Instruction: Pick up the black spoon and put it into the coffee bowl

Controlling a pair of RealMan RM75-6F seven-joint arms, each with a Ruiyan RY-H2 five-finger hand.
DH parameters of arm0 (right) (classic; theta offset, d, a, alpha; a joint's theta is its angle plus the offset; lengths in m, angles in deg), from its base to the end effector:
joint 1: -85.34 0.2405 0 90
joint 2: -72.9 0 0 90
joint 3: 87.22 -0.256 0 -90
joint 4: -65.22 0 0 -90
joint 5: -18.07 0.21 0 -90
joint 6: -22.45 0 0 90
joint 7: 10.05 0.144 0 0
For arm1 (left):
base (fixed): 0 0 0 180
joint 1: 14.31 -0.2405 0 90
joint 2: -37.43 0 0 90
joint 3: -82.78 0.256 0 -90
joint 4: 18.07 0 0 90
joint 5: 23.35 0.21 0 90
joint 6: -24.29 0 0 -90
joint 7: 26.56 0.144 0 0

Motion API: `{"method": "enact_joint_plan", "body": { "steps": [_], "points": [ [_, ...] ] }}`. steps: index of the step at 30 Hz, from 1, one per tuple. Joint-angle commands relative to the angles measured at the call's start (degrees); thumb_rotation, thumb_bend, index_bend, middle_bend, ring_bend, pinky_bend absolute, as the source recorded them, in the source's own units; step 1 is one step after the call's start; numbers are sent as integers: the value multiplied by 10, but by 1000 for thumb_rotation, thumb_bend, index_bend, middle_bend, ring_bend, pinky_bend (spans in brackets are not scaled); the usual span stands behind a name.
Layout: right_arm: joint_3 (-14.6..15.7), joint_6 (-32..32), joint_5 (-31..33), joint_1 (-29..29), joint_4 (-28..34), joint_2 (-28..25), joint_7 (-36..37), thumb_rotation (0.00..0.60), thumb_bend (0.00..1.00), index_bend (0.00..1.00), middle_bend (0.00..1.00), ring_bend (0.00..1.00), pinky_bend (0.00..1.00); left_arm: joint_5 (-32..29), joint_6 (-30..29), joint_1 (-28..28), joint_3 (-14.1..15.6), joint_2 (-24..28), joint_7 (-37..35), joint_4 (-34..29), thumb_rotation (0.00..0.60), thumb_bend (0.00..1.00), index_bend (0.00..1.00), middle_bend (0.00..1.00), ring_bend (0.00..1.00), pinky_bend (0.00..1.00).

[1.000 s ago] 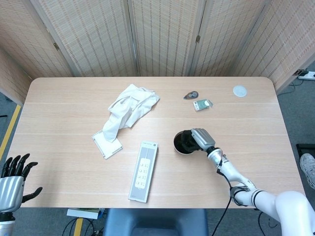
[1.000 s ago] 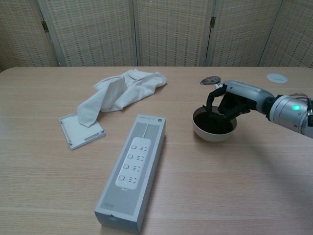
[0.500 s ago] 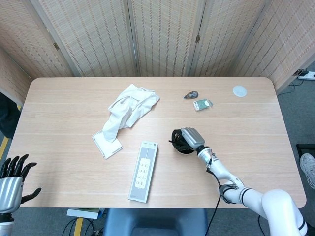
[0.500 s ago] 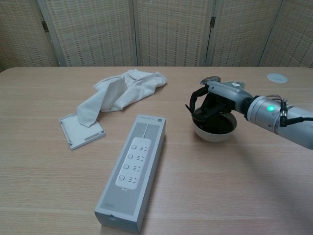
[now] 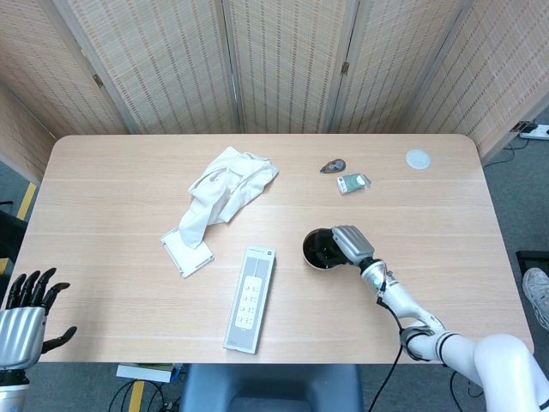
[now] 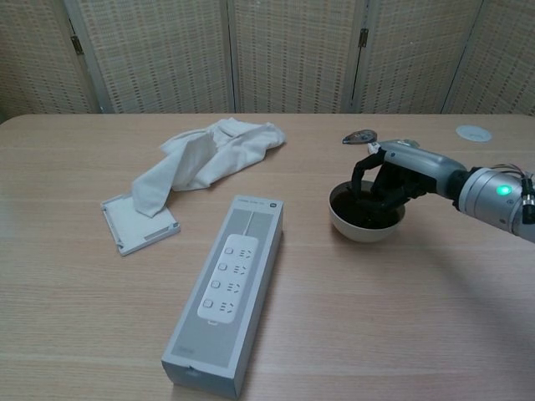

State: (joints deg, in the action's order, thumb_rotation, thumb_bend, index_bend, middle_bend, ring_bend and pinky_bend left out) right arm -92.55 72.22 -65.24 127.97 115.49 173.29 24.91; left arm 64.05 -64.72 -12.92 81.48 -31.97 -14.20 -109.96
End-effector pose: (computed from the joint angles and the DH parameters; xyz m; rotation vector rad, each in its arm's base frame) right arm -0.2164 -0.3754 -0.0526 1.7564 -1.4083 1.1279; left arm -0.3091 0.1562 0.1345 -1.3924 -0.8029 -0.7954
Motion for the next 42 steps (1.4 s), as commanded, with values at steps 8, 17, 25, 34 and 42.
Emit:
{"method": "enact_joint_plan", "body": {
  "steps": [8, 17, 25, 34, 42],
  "points": [
    [3, 24, -7, -15, 26, -26, 6, 600, 69, 414, 981, 1000, 1000, 1, 3, 2, 0, 0, 4, -4, 600, 139, 286, 112, 78, 67],
    [9, 56, -8, -45, 101, -99, -11, 600, 52, 270, 975, 1000, 1000, 5, 8, 9, -2, 0, -4, -6, 600, 139, 286, 112, 78, 67],
    [26, 147, -23, -104, 174, -180, -131, 600, 103, 270, 871, 996, 1000, 7, 15, 14, -1, 1, -21, -7, 600, 138, 285, 112, 78, 67],
    [48, 273, -25, -201, 238, -239, -281, 600, 181, 270, 469, 556, 598, 0, 21, 20, -6, -3, -16, -5, 600, 139, 280, 112, 78, 67],
    [60, 355, -26, -276, 285, -273, -312, 600, 144, 270, 275, 236, 223, 8, 14, 24, -9, -14, 6, -7, 600, 138, 277, 112, 78, 67]
  ]
}}
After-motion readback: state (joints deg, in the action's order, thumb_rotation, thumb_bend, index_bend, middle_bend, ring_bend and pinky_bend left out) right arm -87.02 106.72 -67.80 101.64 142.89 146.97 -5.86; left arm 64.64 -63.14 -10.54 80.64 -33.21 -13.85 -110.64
